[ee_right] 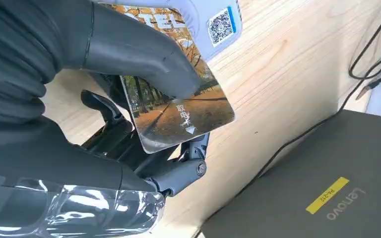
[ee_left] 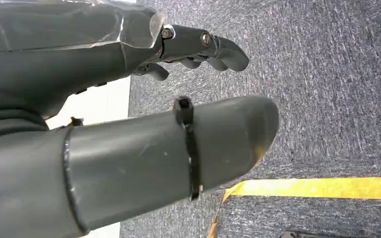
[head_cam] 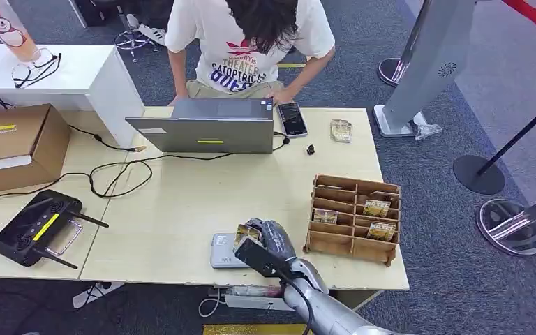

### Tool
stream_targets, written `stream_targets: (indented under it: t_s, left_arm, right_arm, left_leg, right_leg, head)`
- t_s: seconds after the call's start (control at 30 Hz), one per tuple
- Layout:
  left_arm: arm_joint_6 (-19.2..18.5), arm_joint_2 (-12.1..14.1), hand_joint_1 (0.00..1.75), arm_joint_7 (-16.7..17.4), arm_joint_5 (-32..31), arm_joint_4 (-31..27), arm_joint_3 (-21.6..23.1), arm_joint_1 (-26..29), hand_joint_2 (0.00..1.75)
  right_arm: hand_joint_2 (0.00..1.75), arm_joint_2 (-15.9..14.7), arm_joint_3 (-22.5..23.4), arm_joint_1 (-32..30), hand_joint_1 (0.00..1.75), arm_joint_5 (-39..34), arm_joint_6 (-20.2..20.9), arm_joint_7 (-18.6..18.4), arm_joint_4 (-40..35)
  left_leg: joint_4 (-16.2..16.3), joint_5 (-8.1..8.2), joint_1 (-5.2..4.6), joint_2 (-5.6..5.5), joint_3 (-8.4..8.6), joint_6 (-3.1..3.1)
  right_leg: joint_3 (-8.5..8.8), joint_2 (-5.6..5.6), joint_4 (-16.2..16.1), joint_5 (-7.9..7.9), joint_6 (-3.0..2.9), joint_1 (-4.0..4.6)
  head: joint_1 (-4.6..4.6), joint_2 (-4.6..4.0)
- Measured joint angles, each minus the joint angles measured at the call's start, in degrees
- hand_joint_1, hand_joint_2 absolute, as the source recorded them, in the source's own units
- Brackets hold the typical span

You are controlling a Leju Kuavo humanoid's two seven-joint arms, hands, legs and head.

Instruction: Pass the card to the sensor for recognition and then transmit it.

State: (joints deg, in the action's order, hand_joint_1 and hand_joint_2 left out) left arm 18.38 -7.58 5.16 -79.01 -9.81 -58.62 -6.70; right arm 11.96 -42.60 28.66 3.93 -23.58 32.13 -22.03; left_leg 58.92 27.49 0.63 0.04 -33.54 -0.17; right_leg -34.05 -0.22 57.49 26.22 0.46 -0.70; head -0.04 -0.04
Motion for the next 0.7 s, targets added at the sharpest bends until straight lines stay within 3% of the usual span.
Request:
stream_targets:
  t_s: [0.7]
  left_arm:
    - [-0.09, 0.0, 0.0, 0.0, 0.48, 0.0, 0.0, -0.01, 0.0]
  right_arm:
    - [1.75, 0.0, 0.2, 0.33, 1.75, 1.55, 0.0, -1.81, 2.19]
  left_leg:
    - [0.0, 0.0, 0.0, 0.0, 0.0, 0.0]
  right_leg:
    - [0.01, 0.0, 0.0, 0.0, 0.0, 0.0]
  head:
    - [0.0, 0.0]
